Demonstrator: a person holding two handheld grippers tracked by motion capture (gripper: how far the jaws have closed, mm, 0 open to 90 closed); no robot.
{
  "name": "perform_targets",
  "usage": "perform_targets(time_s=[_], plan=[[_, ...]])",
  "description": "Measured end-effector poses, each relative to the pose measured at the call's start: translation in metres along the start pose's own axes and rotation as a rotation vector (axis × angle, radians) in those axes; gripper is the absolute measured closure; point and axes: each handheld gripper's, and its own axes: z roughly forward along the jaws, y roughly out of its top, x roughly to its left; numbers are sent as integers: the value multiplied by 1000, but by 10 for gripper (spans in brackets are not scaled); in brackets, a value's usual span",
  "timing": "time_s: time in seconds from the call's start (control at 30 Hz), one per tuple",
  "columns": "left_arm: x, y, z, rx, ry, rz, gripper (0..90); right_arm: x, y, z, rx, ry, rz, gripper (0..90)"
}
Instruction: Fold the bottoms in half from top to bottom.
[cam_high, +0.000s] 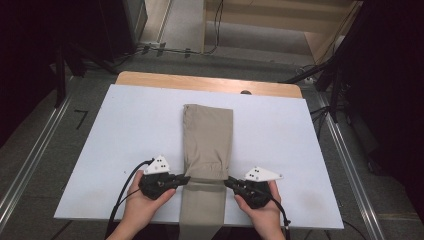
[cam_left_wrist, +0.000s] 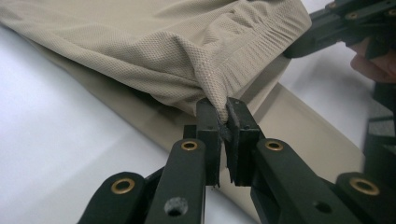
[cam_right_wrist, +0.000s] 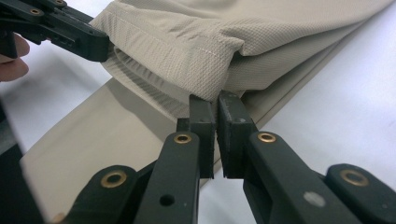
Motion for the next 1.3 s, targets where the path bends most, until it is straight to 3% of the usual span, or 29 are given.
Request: perform_targets(time_s=[0.3,0.73,0.77,0.8,0.83,0.9,0.97,1.07,1.17,1.3], plan=[[-30,-28,-21,7,-55,-14,861,32,-25,-21,5,25,-7,841],[-62,-47,-42,35,-121,50,846,60,-55,-51,22,78,-24,820],[-63,-49,-44,14,-123,67,803,61,-56,-53,13,81,-29,756],[-64,-50,-46,-7,-123,72,711,63,-57,-55,4,78,-43,635],[-64,-50,-49,-19,-113,72,569,64,-57,-56,7,81,-54,481],[-63,-49,-56,-65,-88,76,342,66,-57,-60,10,89,-54,287],[-59,-46,-62,-115,-96,63,287,67,-56,-66,6,65,-52,191],[-54,-40,-61,-156,-82,67,307,65,-51,-69,-38,71,-55,225],[-50,-33,-50,-151,-90,74,366,62,-45,-65,-78,79,-71,400],[-46,-25,-34,-129,-95,85,405,56,-36,-50,-73,78,-60,584]])
